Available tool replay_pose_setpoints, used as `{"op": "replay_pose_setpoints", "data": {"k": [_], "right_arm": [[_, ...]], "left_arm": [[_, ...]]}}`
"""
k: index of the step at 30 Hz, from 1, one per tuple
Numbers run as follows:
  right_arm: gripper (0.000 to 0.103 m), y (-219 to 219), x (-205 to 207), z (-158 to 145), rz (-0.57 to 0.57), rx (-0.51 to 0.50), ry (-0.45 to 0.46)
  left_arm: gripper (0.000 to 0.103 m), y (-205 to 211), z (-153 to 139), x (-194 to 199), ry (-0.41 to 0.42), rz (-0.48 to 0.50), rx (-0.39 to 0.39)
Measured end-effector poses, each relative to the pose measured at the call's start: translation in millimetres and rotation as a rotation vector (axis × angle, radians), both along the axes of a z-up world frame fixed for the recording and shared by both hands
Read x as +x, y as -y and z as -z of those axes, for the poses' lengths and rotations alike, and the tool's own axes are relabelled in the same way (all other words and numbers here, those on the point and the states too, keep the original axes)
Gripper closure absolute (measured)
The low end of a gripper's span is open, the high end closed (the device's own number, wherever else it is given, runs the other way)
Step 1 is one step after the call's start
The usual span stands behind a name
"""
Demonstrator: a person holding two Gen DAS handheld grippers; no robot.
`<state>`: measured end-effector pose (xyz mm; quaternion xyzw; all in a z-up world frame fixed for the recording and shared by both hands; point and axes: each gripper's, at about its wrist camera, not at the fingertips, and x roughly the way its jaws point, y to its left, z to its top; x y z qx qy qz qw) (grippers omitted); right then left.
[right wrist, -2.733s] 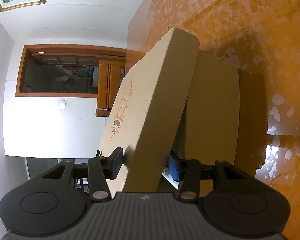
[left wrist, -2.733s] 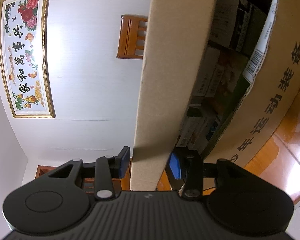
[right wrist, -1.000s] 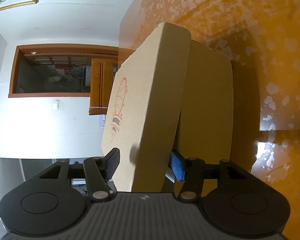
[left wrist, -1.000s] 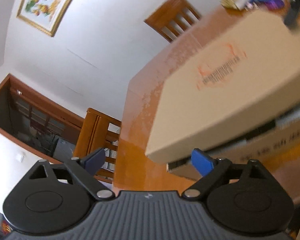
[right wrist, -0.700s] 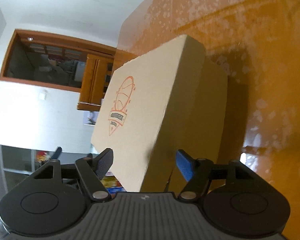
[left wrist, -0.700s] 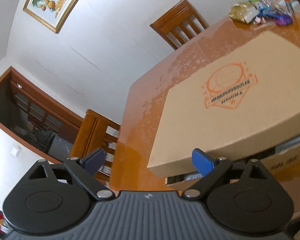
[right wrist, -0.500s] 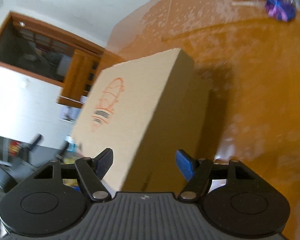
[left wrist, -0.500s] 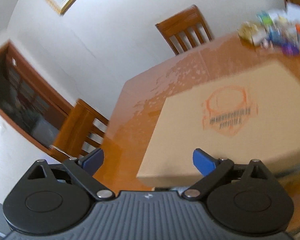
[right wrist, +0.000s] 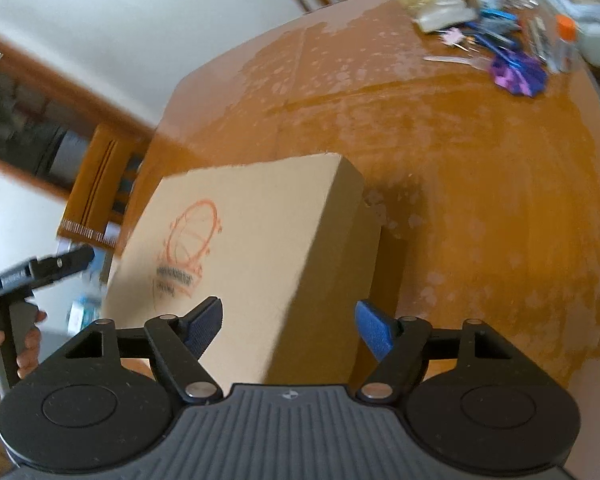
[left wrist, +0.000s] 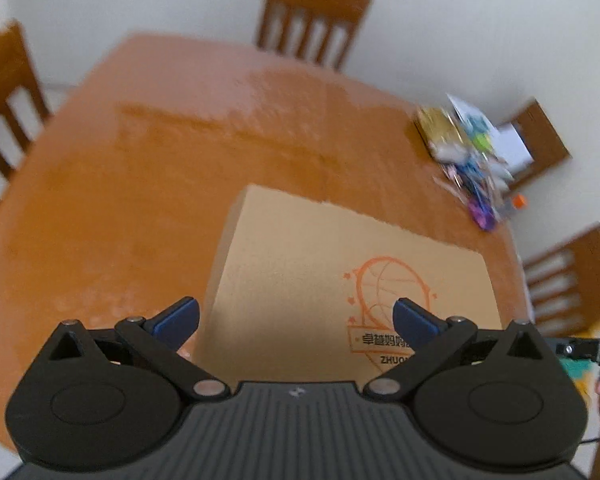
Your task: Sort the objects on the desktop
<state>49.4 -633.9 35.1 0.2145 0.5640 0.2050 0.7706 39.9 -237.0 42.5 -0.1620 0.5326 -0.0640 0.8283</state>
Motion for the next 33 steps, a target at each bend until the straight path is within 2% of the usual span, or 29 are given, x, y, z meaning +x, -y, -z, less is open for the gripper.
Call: {"op": "replay_pose_setpoints", "data": {"k": [2,4,9,18,27,33], "right_arm": [[0.022,-7.9,-0.5,-2.7,0.061,0.011,-0.026],[0.022,-17.2,0.0,-4.8,0.118,-0.001,-0.048],[0.022,-37.4,0.9,1.0,0.209,-0.048,-0.072],[0.022,-50.7,10.0,11.3,0.245,-0.064,-0.076],[0.02,-57.1,7.1,6.4,0.233,-0.093,-0.058],[0.015,-66.6,5.4,3.2,0.211,-0.128,-0.028]], "left_arm": [[0.001,-12.6,11.0,16.8,-0.079,0.038,-0.075],[0.001,-21.6,19.9,31.3,-0.121,0.074,-0.123],[0.001,-37.5,37.7,38.5,-0.177,0.089,-0.12],[0.001,-41.8,58.6,36.7,-0.203,0.061,-0.214],[0.001,-27.3,54.9,27.9,-0.196,0.114,-0.17],[0.001,-20.3,52.9,22.0,-0.185,0.137,-0.132]]}}
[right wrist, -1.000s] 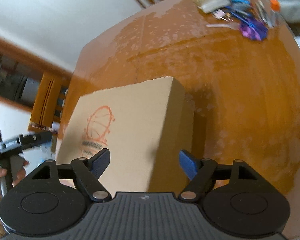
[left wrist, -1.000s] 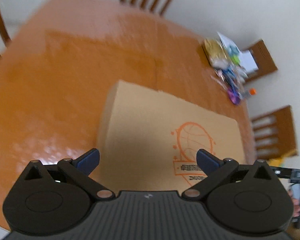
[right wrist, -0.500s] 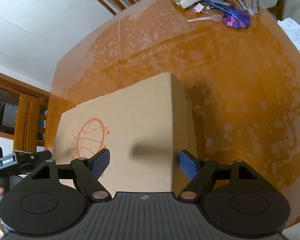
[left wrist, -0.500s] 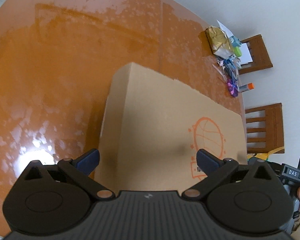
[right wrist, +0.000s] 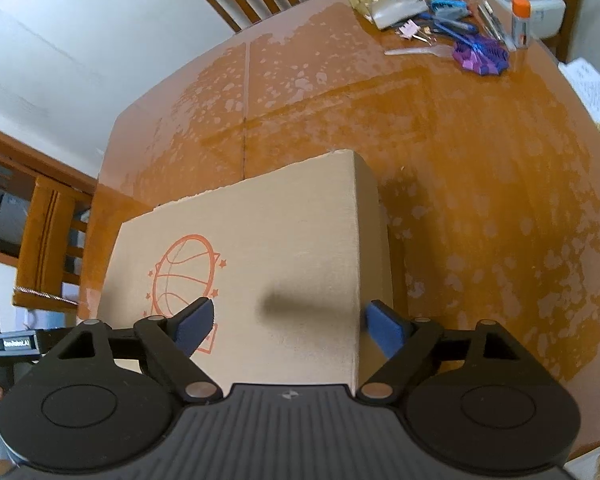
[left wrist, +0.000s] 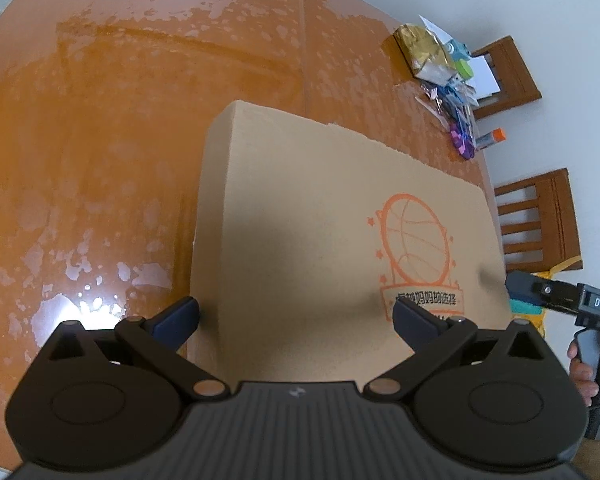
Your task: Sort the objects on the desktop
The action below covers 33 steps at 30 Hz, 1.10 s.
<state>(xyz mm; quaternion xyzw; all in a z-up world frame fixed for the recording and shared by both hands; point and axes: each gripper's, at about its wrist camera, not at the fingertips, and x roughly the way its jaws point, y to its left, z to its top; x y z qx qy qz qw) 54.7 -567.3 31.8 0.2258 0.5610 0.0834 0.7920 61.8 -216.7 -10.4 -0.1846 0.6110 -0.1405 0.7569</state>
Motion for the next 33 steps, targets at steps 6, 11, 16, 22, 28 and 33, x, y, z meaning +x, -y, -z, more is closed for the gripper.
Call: {"op": "replay_pose_setpoints", "data": {"k": [6,11,16,22,28,33], "right_arm": [[0.014,-2.0,-4.3,-5.2,-0.003,-0.007,0.019],[0.014,-1.9,-6.4,-4.3,-0.001,-0.007,0.022],[0.014,0.2,-6.5,-2.8,0.006,0.002,0.019],[0.014,1.8,-5.3,1.4,0.011,0.009,0.01],[0.014,4.9,-3.0,5.4,0.025,0.025,0.003],[0.014,2.8,-7.6,6.2,0.045,0.03,0.006]], "left_arm": [[0.001,-2.0,-0.7,-4.8,0.004,-0.004,-0.006],[0.001,1.2,-1.3,-8.0,0.012,0.009,0.014],[0.001,4.9,-1.1,-11.2,0.022,0.02,0.03],[0.001,4.3,-0.7,-13.6,0.02,0.021,0.026],[0.001,3.8,6.3,-11.2,0.004,0.019,0.015],[0.001,-0.3,8.0,-5.8,0.011,0.004,-0.001]]}}
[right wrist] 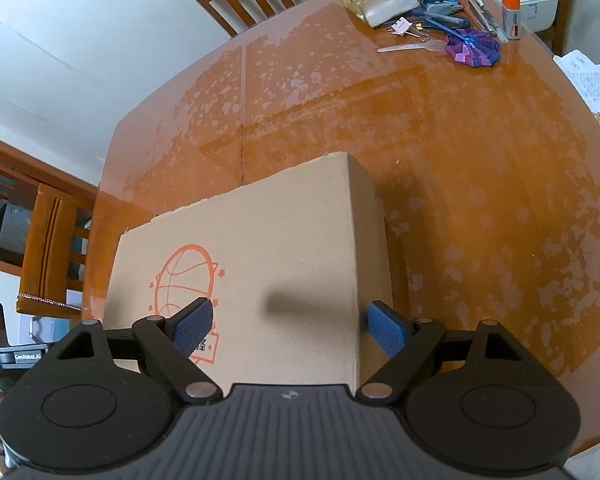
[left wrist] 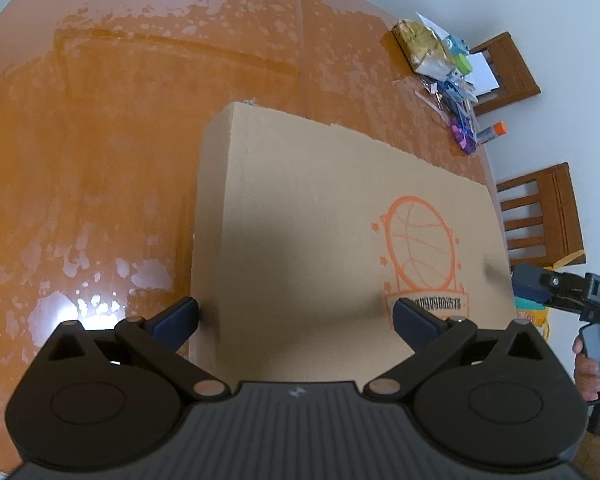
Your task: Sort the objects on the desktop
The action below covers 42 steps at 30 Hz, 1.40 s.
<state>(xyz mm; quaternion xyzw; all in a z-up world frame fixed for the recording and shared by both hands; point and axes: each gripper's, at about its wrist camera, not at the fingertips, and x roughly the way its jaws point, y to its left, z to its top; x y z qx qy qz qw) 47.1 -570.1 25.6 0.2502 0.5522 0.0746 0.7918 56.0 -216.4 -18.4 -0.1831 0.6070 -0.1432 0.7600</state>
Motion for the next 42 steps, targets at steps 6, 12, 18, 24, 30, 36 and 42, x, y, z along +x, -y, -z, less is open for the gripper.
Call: {"op": "replay_pose_setpoints", "data": {"k": [6,12,18,24,30,36,42], "right_arm": [[0.014,-0.5,3.5,2.4,0.019,-0.004,0.005],[0.014,0.8,8.7,1.2,0.04,0.009,0.029],[0.014,-3.4,11.8,-1.1,0.019,-0.021,0.047],[0.013,-4.9,11.3,-0.6,0.005,-0.037,0.065],[0.013,2.2,5.2,-0.1,0.014,-0.01,0.075],[0.013,14.0,-18.2,-8.4,-0.004,-0.057,0.064],[0.013,22.1,-58.9,-15.1,-0.054,-0.128,0.026]], "left_arm": [[0.001,-0.5,-0.1,6.6,0.018,-0.014,-0.004],[0.001,0.2,-0.7,15.2,0.03,-0.037,-0.005],[0.001,-0.4,-1.2,16.3,0.037,-0.054,-0.005],[0.001,5.7,-2.1,17.7,0.055,-0.045,0.026],[0.001,9.1,-3.3,16.5,0.071,-0.013,0.054],[0.001,10.6,-24.6,5.9,0.141,0.035,0.143],[0.001,39.4,-55.8,-4.3,0.198,0.165,0.121]]}}
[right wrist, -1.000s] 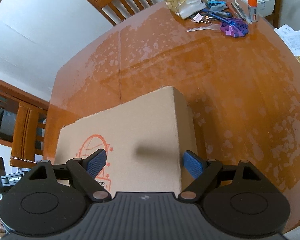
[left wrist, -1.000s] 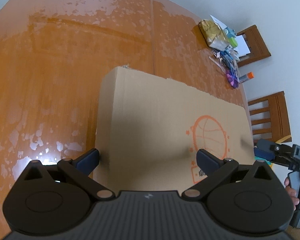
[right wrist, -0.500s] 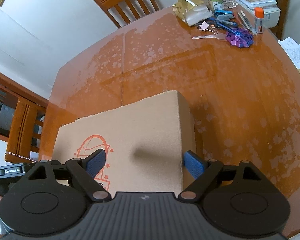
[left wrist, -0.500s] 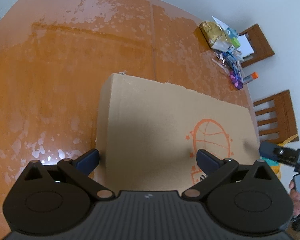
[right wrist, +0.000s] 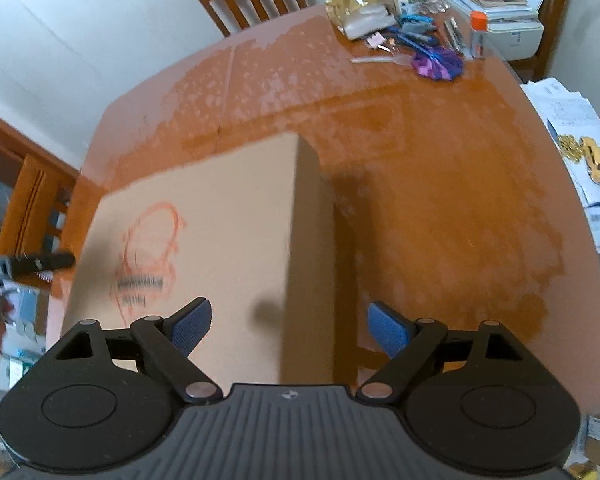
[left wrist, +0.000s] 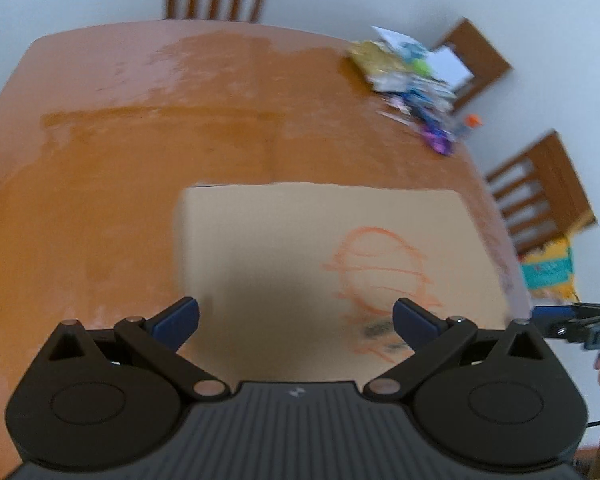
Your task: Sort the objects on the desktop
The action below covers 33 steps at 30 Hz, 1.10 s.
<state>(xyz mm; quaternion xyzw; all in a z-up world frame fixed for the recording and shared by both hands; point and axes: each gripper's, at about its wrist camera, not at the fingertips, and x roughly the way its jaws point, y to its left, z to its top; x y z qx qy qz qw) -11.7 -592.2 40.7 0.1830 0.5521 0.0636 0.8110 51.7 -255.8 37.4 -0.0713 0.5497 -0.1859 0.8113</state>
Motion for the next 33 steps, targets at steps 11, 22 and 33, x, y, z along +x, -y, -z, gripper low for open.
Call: {"op": "replay_pose_setpoints", "data": {"k": [11,22,33], "right_arm": [[0.013,-3.5,-36.2,14.7,0.03,-0.048,-0.066],[0.013,3.6,-37.4,20.1,0.053,0.012,-0.069],[0.013,9.3,-24.6,37.9,0.09,0.184,-0.086]], "left_arm": [[0.001,61.6,0.0,-14.9,-0.025,0.196,0.036],[0.001,67.7,7.9,-18.1,-0.041,0.204,0.044],[0.001,-4.1,40.5,-31.7,-0.144,0.01,0.123]]}}
